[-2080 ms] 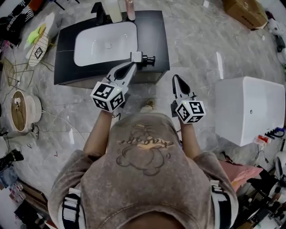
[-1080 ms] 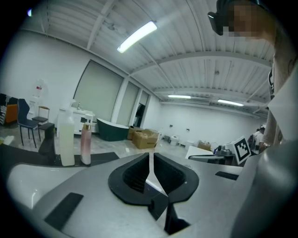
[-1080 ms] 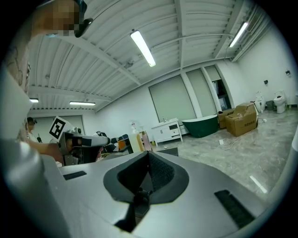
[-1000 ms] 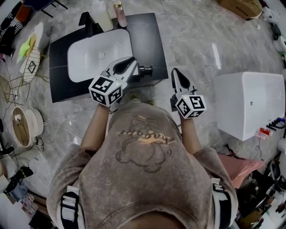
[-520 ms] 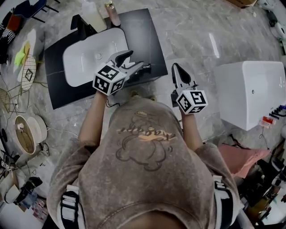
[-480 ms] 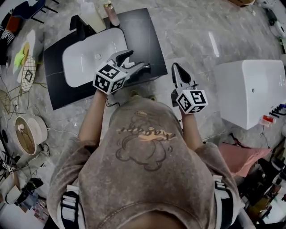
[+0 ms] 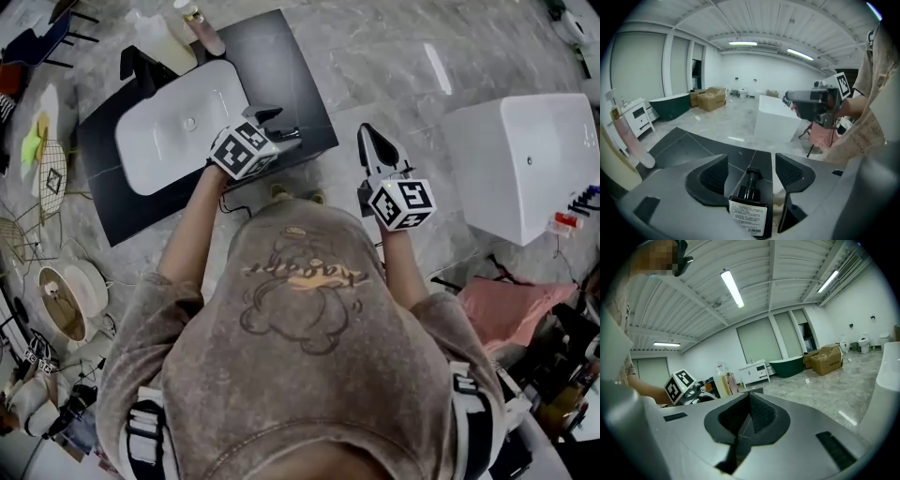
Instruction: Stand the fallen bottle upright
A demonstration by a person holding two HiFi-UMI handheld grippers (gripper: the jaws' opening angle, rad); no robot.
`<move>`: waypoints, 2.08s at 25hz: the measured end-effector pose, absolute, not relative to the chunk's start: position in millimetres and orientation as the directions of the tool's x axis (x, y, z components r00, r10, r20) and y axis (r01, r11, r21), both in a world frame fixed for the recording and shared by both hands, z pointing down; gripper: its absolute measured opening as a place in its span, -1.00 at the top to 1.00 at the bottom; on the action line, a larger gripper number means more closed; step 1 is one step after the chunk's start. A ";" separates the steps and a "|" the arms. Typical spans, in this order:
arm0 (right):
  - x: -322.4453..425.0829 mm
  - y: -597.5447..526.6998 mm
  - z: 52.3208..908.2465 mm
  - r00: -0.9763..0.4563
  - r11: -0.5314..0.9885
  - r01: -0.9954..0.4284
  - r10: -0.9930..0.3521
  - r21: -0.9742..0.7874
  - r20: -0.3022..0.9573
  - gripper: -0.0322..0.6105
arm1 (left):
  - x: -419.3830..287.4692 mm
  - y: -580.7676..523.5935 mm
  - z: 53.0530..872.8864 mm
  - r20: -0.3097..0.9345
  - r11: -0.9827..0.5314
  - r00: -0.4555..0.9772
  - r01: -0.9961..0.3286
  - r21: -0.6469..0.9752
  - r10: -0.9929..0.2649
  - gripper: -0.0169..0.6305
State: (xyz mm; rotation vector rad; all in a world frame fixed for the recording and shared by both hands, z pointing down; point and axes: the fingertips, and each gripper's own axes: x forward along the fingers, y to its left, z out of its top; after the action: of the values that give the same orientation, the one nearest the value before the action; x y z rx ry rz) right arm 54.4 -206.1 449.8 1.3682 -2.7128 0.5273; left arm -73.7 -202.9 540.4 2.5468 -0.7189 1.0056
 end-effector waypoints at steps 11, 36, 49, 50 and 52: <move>93.2 -210.5 454.3 -0.533 0.472 -0.836 -0.821 -0.282 0.206 0.91 | -55.0 -198.6 606.6 0.874 -0.932 0.472 -0.356 0.074 -0.111 0.02; 145.5 -205.1 459.6 -0.417 0.350 -0.892 -0.882 -0.285 0.221 0.91 | -46.8 -193.5 655.7 0.946 -0.971 0.318 -0.201 0.133 0.064 0.32; 139.3 -207.6 460.0 -0.434 0.369 -0.885 -0.874 -0.284 0.219 0.91 | -48.0 -207.9 626.9 0.907 -0.949 0.421 -0.292 0.121 -0.014 0.53; 137.6 -208.0 459.8 -0.437 0.372 -0.884 -0.873 -0.284 0.218 0.91 | -47.4 -209.1 625.0 0.901 -0.947 0.433 -0.297 0.121 -0.021 0.54; 134.6 -208.5 459.0 -0.442 0.377 -0.882 -0.870 -0.283 0.216 0.91 | -46.9 -210.6 621.3 0.891 -0.943 0.453 -0.309 0.124 -0.031 0.54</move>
State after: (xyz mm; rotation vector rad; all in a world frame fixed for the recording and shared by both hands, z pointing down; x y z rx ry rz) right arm 134.6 -208.5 459.0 1.6422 -2.5811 0.5612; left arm -46.9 -210.6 621.3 2.4376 -0.2926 1.4858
